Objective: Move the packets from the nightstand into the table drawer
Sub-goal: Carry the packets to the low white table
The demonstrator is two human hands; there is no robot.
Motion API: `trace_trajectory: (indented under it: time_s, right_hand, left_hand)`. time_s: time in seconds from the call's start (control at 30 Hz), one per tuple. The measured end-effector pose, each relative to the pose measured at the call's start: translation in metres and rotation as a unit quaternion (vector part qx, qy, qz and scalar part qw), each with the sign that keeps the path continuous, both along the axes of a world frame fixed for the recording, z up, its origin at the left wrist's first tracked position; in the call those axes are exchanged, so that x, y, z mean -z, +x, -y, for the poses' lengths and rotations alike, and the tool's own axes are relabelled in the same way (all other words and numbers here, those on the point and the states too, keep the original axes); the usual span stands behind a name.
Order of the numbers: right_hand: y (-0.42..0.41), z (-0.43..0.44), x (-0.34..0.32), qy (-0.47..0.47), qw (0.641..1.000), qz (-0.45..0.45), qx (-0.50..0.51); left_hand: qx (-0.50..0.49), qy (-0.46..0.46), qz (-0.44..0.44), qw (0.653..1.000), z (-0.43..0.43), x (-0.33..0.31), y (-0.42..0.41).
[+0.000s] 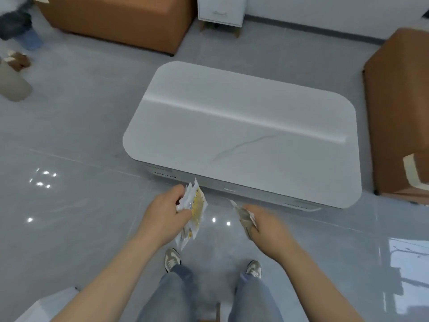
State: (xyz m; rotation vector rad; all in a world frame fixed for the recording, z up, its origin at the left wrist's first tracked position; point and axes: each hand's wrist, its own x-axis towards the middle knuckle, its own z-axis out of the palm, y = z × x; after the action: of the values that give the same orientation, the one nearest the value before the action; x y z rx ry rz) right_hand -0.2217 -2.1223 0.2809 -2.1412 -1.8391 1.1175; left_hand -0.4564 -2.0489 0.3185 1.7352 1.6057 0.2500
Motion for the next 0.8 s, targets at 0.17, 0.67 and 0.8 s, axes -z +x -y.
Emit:
trace_trajectory:
  time_s: [0.17, 0.67, 0.8]
  right_hand:
    - [-0.002, 0.003, 0.031, 0.002, 0.999, 0.029, 0.022]
    - [0.029, -0.049, 0.289, 0.024, 0.997, 0.069, -0.017]
    - [0.039, -0.066, 0.366, 0.021, 0.995, 0.076, -0.067]
  left_hand:
    - [0.021, -0.007, 0.03, 0.999, -0.001, 0.04, 0.011]
    - [0.065, 0.015, 0.014, 0.998, -0.036, 0.296, 0.032]
    - [0.087, 0.046, -0.001, 0.995, -0.048, 0.373, 0.036]
